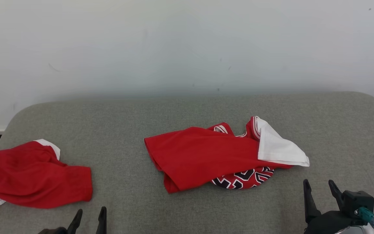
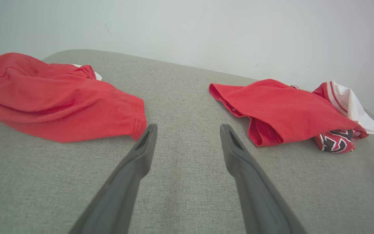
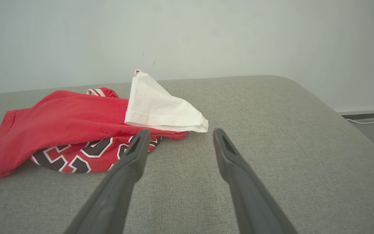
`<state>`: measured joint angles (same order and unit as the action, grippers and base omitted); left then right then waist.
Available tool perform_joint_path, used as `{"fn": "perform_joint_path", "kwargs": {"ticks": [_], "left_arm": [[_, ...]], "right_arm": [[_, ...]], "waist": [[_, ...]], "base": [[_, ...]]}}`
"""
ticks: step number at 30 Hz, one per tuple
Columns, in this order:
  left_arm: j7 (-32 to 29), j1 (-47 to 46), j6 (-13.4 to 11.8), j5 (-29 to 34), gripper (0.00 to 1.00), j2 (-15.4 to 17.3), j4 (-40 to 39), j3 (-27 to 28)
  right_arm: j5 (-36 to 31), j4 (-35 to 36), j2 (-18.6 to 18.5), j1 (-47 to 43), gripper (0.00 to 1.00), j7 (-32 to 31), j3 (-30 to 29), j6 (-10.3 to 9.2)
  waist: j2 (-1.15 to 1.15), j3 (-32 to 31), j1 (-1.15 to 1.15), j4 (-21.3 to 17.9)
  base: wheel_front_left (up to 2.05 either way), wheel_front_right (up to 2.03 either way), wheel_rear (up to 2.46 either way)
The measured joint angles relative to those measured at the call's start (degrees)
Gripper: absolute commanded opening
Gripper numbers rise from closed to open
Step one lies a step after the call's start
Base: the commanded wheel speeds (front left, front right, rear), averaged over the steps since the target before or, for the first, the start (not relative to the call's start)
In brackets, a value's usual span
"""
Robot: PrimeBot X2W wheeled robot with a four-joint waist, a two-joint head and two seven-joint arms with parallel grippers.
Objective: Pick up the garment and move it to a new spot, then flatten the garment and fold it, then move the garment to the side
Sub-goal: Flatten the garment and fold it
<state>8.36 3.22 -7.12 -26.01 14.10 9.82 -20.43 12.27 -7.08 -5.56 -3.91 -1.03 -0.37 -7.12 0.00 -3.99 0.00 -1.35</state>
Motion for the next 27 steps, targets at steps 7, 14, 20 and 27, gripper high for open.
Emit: {"fn": "perform_joint_path", "kwargs": {"ticks": [7, 14, 20, 27], "left_arm": [[-3.0, 1.2, 0.0, 2.5, 1.00, -1.6, -3.7, 2.4], [-6.4, 2.4, 0.0, 3.9, 1.00, -2.8, -6.2, 4.0], [-10.2, 2.4, 0.0, 4.3, 1.00, -3.3, -7.8, 3.4], [-17.2, 0.5, 0.3, 3.6, 1.00, -4.0, -6.6, -0.8]], "right_arm": [[-0.1, 0.4, 0.0, 0.1, 1.00, 0.0, 0.0, 0.00], [-0.3, 0.4, 0.0, 1.0, 1.00, -0.1, 0.3, 0.00], [-0.3, 0.3, -0.2, 1.3, 1.00, -1.4, 0.9, 0.08], [-0.7, -1.3, -3.6, 5.9, 1.00, -7.1, 4.2, 4.11]], "waist": [[0.00, 0.5, 0.00, -0.7], [0.00, 0.9, 0.01, -1.1], [0.00, 0.9, 0.01, -1.3], [0.00, 1.6, 0.01, -1.0]], "base": [[0.00, 0.00, 0.00], [0.00, 0.00, 0.00], [0.00, 0.00, 0.00], [0.00, 0.00, 0.00]]}}
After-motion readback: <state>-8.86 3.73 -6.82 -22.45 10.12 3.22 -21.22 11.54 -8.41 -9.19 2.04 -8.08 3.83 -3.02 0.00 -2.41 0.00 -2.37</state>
